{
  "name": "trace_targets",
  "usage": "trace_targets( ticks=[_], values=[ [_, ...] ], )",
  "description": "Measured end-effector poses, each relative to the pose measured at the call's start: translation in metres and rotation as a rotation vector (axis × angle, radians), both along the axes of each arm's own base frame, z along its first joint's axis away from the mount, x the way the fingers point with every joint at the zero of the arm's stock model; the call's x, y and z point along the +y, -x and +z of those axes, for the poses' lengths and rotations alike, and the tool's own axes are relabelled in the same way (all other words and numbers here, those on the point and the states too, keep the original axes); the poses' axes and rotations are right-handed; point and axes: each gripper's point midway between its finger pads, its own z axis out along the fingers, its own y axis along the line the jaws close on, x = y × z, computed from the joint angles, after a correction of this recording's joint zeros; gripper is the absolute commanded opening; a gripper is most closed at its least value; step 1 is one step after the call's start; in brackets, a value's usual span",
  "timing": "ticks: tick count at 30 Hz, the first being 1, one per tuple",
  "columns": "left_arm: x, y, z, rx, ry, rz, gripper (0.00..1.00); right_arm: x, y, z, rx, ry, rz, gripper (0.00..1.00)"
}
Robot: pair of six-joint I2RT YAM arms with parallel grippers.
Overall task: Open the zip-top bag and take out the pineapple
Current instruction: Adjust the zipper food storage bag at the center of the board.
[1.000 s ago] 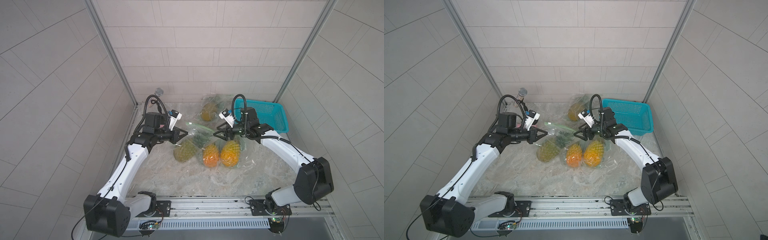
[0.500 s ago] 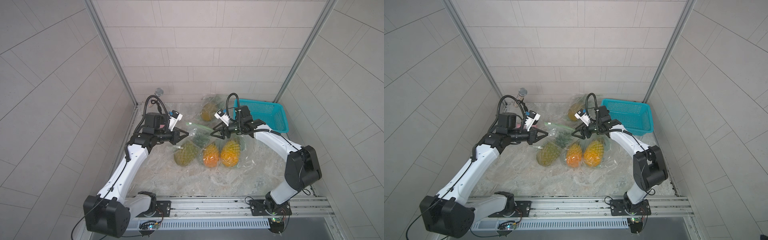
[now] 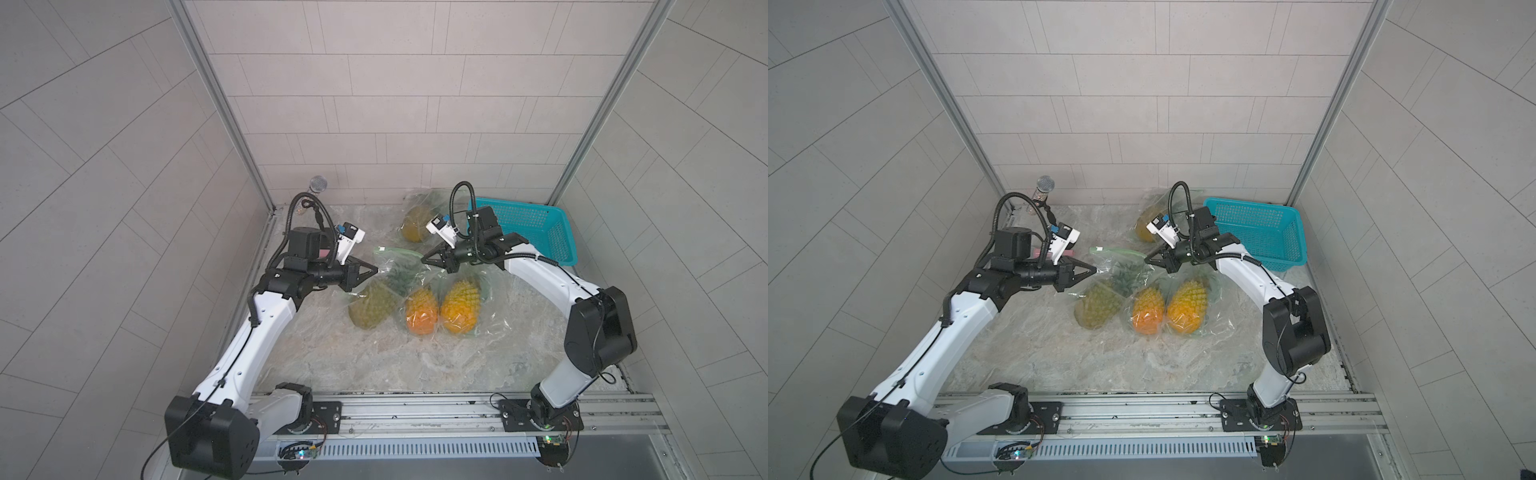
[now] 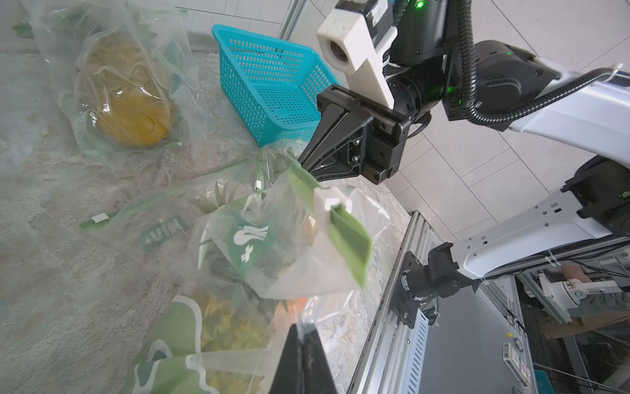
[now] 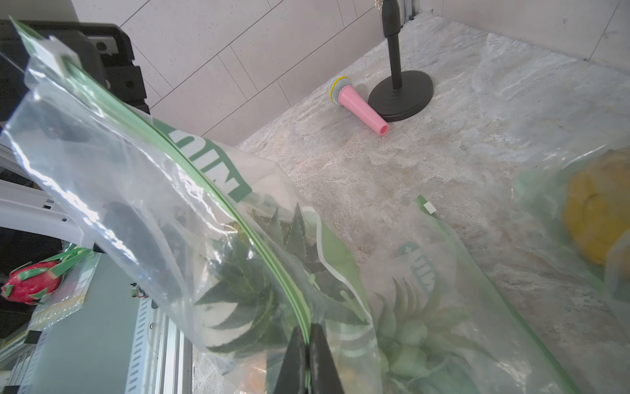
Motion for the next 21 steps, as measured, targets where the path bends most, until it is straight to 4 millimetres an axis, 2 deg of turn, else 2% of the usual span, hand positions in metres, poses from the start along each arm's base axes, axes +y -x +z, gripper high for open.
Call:
trace_targets(
  ticks=[4, 6, 10, 14, 21],
  values=[
    [0.007, 0.003, 0.007, -0.019, -0.002, 0.045, 0.2, 0.002, 0.011, 0.013, -0.03, 0.03, -0.001, 0.0],
    [0.013, 0.005, 0.019, -0.056, 0.011, 0.076, 0.29, 0.006, 0.019, 0.026, -0.058, 0.042, 0.012, 0.0],
    [0.03, 0.01, 0.043, -0.137, 0.029, 0.154, 0.42, 0.015, 0.032, 0.046, -0.101, 0.06, 0.044, 0.0],
    [0.048, 0.013, 0.056, -0.18, 0.032, 0.233, 0.45, 0.023, 0.042, 0.053, -0.122, 0.089, 0.073, 0.0],
    [0.076, 0.006, 0.055, -0.149, 0.061, 0.316, 0.46, 0.03, 0.047, 0.06, -0.141, 0.13, 0.096, 0.0]
  ],
)
